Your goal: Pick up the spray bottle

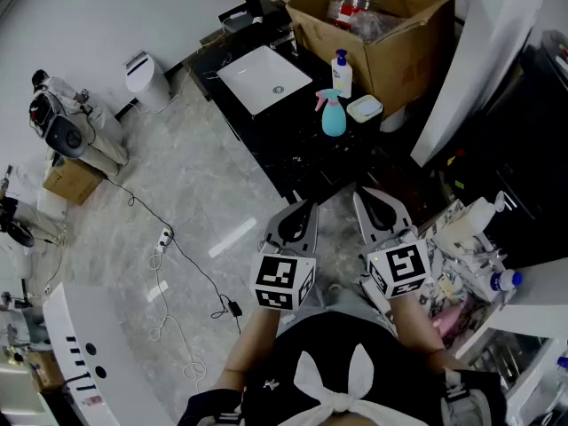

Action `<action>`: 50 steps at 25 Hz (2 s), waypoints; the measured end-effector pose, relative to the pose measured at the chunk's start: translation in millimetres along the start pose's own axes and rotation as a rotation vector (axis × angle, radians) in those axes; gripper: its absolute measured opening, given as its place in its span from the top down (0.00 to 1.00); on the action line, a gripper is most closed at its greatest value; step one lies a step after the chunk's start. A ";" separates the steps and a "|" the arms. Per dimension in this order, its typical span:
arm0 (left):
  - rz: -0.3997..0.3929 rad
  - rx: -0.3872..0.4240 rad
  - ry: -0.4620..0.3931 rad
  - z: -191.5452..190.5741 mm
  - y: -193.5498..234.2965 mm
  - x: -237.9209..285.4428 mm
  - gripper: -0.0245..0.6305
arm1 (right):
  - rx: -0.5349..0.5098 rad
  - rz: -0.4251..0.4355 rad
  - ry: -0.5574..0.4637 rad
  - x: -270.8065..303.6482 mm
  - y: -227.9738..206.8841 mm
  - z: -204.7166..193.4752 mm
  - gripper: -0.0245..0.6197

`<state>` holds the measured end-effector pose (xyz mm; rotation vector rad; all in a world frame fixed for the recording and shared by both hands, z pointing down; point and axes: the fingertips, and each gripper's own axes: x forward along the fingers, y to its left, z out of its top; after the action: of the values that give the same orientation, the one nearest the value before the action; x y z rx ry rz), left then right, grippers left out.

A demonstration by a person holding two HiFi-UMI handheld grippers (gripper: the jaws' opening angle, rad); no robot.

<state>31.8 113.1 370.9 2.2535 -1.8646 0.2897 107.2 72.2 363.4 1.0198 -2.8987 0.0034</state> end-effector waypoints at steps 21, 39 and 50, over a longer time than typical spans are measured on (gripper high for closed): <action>-0.068 -0.005 -0.021 13.6 17.7 40.2 0.92 | -0.019 -0.012 -0.046 35.5 -29.9 21.4 0.92; -0.085 -0.023 -0.009 23.8 75.8 88.0 0.92 | 0.042 -0.088 -0.067 117.0 -78.5 27.2 0.54; -0.108 -0.020 0.030 22.0 100.7 127.6 0.92 | 0.086 -0.115 -0.025 156.0 -97.9 4.7 0.54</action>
<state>-43.2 -31.8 388.2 2.3140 -1.7158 0.2842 46.8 -101.8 366.9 1.2085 -2.8802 0.1105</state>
